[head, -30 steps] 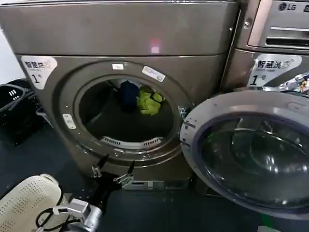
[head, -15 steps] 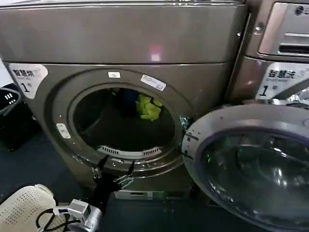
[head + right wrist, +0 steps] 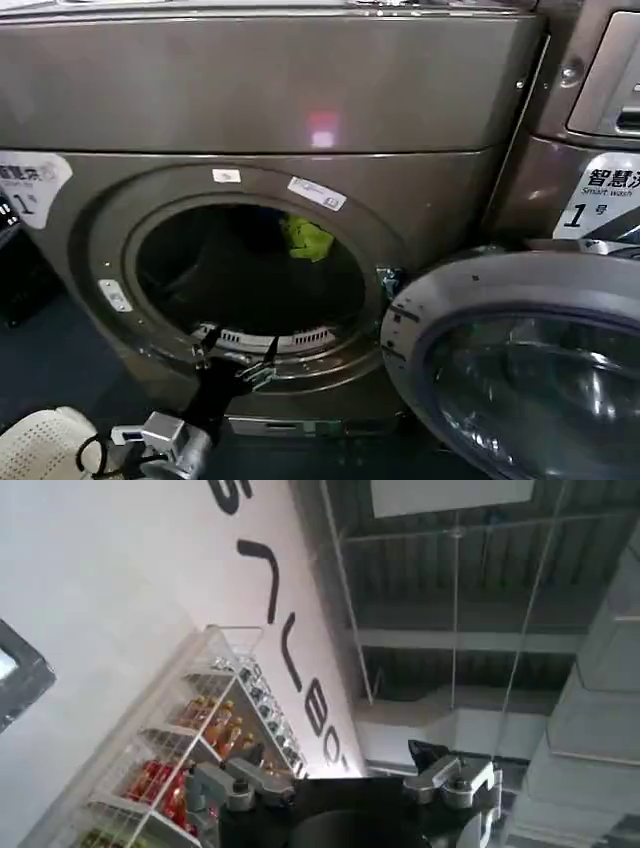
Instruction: Grasp the clothes from the dryer.
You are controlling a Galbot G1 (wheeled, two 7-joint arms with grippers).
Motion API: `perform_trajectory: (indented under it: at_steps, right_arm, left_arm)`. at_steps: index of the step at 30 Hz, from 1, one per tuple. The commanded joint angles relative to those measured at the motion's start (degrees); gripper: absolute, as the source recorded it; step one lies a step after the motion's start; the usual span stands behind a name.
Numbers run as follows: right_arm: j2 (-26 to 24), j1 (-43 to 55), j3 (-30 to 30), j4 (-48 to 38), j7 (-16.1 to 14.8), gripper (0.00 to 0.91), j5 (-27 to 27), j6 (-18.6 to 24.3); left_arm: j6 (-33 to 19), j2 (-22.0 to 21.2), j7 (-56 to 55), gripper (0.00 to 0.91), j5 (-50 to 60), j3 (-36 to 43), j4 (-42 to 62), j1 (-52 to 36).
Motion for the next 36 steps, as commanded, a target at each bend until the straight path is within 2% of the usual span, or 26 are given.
perform_trajectory:
  at_steps: [1, 16, 20, 25, 26, 30, 36]
  right_arm:
    - [-0.08, 0.09, -0.02, 0.02, 0.03, 0.907, -0.07, 0.00]
    - [-0.13, 0.07, 0.31, 0.23, 0.57, 0.907, -0.04, -0.39]
    - [-0.31, -0.08, 1.11, 0.70, 1.39, 0.907, -0.35, -1.45]
    - [-0.69, -0.13, 1.61, 1.31, 1.66, 0.907, -1.66, -1.92]
    - [-0.77, -0.18, 1.65, 1.44, 1.80, 0.907, -1.78, -2.02]
    - [-0.91, -1.38, 2.91, 2.41, 2.37, 0.907, -2.61, -2.64]
    - [-0.49, -3.79, 5.87, 4.11, 4.26, 0.907, -5.32, -4.59]
  left_arm:
    - [0.00, -0.08, -0.01, 0.907, 0.18, 0.15, 0.24, -0.05]
    - [-0.17, -0.16, -0.13, 0.907, 1.54, 0.56, 0.77, -0.46]
    - [-1.29, -0.12, -0.38, 0.907, 11.53, 0.82, 1.34, -0.71]
    - [-4.91, -0.05, 0.57, 0.907, 33.34, 0.22, 3.39, -3.16]
    - [-6.99, 0.08, 1.13, 0.907, 41.88, -0.35, 4.58, -4.45]
    - [-11.02, 1.13, 4.13, 0.907, 55.81, -2.54, 8.14, -10.62]
    - [-12.89, 1.70, 7.57, 0.907, 68.24, -4.11, 14.17, -20.66]
